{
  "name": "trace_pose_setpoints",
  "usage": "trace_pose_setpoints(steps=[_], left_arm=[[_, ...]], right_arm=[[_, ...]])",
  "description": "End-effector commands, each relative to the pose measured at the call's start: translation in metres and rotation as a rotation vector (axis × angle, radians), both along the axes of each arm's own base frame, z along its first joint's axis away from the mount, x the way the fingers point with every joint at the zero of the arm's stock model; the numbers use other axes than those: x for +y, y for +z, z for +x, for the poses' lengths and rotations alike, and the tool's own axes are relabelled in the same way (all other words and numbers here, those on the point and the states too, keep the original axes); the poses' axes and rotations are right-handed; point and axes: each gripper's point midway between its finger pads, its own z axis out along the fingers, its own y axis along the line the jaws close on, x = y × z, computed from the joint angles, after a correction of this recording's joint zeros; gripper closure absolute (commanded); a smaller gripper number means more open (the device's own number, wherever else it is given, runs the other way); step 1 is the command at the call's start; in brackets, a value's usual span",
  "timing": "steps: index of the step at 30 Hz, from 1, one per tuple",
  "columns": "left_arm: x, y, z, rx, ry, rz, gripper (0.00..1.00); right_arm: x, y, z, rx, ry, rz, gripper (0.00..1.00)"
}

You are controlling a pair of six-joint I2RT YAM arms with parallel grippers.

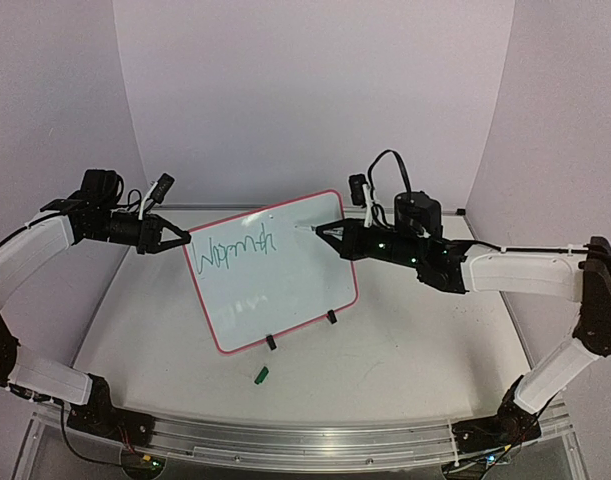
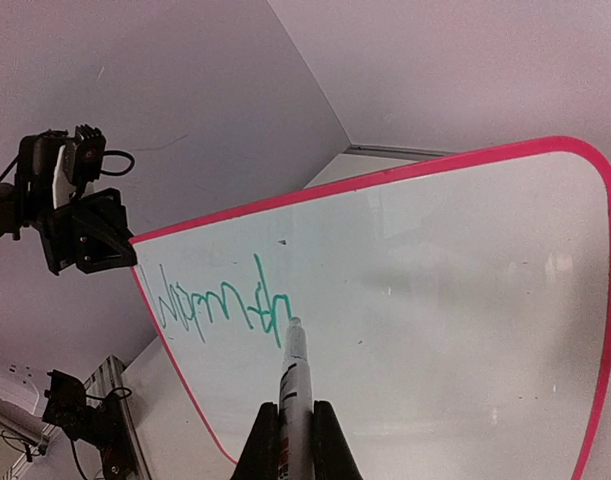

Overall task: Write a sentence on the whiteboard
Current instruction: Write on the whiteboard with the whiteboard marker without the cap.

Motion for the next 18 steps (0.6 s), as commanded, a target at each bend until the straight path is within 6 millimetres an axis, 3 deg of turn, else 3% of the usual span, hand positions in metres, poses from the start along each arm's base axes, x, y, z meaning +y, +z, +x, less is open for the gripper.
trace_pose_setpoints(steps=[1, 18], left_arm=[[-0.006, -0.003, -0.006, 0.010, -0.021, 0.015, 1.00], [-0.007, -0.007, -0.005, 0.019, -0.019, 0.026, 1.00]], right_arm=[[0.001, 0.011, 0.011, -0.018, 0.030, 0.014, 1.00], [0.016, 0.001, 0.035, 0.015, 0.052, 0.045, 1.00]])
